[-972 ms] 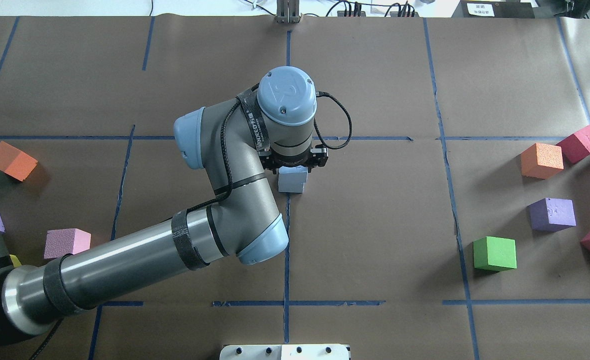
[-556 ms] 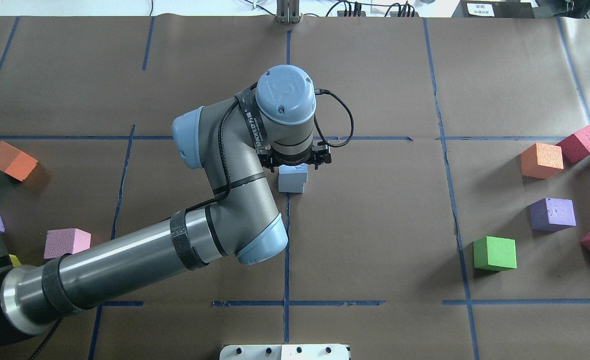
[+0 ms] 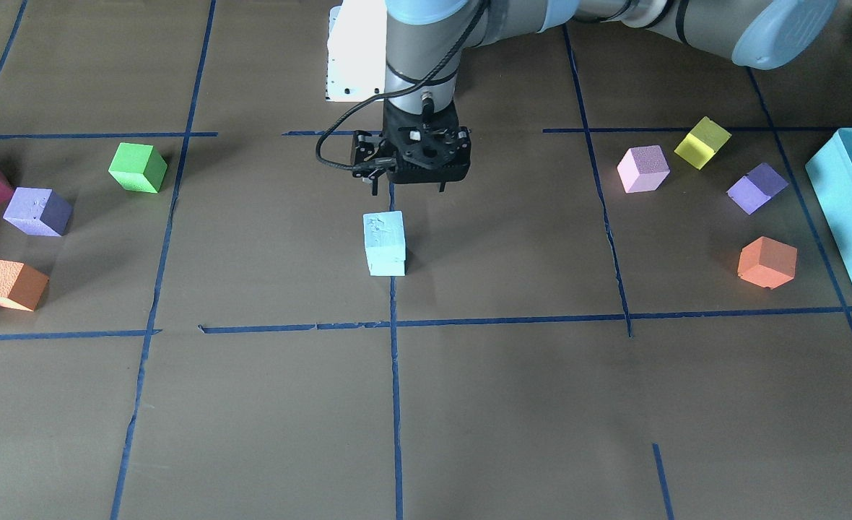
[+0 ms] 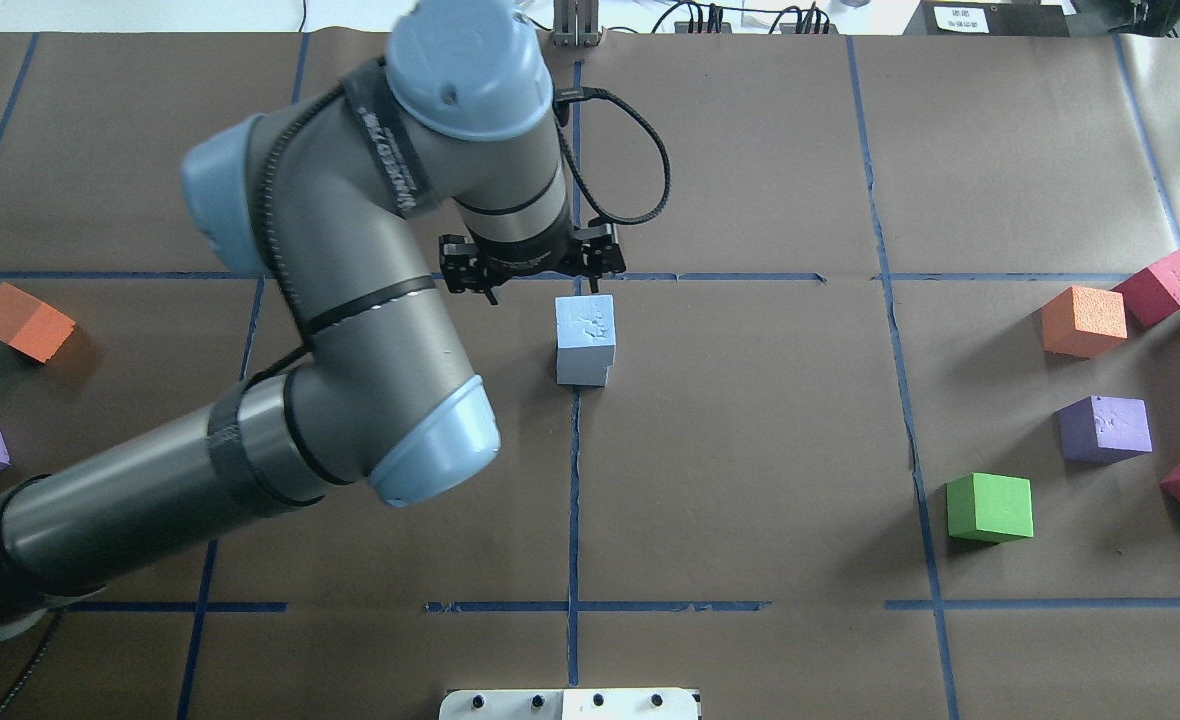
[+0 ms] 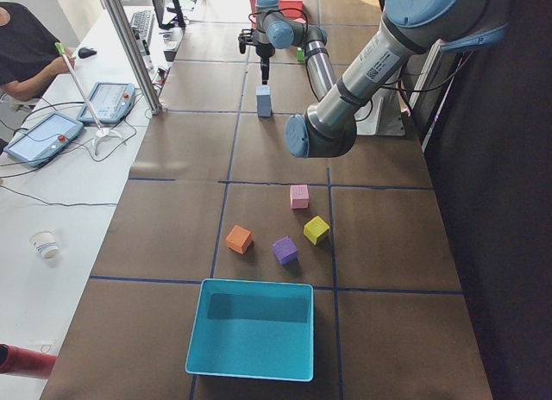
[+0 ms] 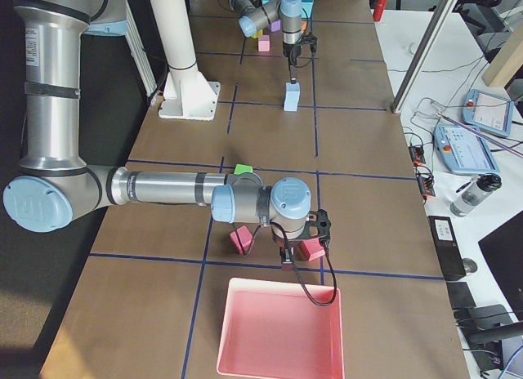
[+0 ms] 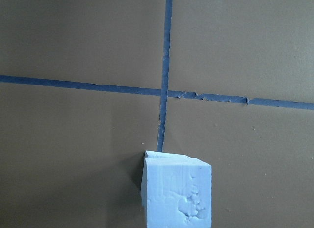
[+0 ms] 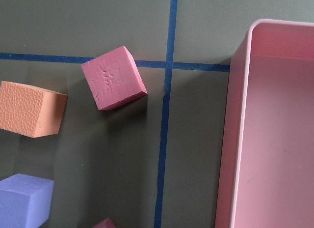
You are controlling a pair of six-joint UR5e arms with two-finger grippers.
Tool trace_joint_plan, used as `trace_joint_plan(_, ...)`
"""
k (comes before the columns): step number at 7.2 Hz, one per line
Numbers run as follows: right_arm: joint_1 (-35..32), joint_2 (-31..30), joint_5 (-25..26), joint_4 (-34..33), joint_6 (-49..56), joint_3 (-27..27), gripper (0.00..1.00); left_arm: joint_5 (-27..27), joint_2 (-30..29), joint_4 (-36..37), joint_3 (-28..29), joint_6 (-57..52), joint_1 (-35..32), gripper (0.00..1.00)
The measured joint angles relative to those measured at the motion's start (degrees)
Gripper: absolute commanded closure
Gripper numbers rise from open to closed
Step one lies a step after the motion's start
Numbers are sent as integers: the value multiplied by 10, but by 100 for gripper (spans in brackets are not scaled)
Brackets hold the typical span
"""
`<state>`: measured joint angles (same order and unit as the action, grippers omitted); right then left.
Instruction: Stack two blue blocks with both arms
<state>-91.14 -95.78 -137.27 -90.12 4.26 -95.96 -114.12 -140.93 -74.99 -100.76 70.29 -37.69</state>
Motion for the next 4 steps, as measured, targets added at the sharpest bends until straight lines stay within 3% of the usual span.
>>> trace_joint_plan(2,0,1,1,0,-1,-1,0,-43,73,83,-110,-105,-68,0)
trace_joint_plan(4,0,3,1,0,-1,-3,0,-76,161,130,-171,-266,-157,0)
